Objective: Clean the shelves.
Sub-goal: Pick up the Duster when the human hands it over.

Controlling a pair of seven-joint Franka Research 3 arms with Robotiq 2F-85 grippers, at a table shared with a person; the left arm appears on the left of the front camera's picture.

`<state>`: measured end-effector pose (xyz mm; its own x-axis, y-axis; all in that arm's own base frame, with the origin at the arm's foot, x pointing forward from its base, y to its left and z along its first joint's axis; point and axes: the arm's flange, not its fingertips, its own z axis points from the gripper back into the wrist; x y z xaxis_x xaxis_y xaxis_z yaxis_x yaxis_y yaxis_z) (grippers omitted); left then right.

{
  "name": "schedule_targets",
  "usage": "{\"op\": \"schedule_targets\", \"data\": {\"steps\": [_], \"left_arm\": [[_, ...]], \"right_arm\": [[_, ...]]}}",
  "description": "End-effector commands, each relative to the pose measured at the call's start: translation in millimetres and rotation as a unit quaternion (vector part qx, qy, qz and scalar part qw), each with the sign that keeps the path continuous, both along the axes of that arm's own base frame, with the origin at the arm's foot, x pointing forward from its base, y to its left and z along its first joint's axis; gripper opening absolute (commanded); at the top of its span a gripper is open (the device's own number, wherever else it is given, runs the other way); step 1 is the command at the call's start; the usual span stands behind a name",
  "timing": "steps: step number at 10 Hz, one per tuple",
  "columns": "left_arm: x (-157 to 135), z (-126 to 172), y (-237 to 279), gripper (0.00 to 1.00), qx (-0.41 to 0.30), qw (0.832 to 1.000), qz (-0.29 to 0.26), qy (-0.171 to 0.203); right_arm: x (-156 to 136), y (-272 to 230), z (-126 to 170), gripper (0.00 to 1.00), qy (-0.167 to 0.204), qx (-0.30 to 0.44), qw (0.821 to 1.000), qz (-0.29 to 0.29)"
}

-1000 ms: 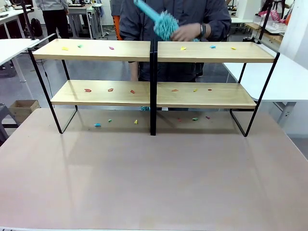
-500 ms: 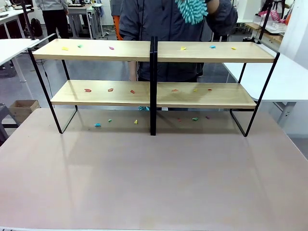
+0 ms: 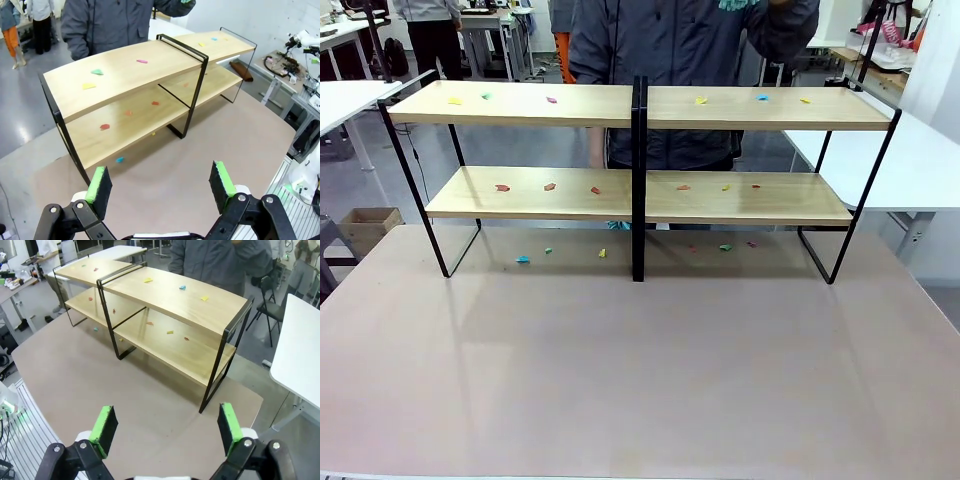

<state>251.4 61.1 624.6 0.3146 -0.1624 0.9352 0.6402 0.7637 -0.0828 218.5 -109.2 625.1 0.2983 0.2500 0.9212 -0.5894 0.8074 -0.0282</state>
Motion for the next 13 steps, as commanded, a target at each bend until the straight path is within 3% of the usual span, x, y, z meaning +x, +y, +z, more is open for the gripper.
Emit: {"op": "schedule_targets", "data": {"steps": [1, 2, 3, 13], "left_arm": [[-1, -2, 0, 1.0, -0.003, 1.0, 0.003, 0.002], [-1, -2, 0, 1.0, -0.003, 1.0, 0.003, 0.002], [-1, -2, 0, 1.0, -0.003, 1.0, 0.003, 0.002], [-1, -2, 0, 1.0, -0.003, 1.0, 0.003, 0.002]], "right_arm": [[-18, 6, -30, 1.0, -0.01, -0.004, 1.0, 0.004], [-16, 7, -32, 1.0, 0.005, -0.001, 1.0, -0.02], [-1, -1, 0, 1.0, 0.0, -0.001, 1.0, -0.002], [-1, -2, -1, 1.0, 0.001, -0.002, 1.0, -0.004]]}}
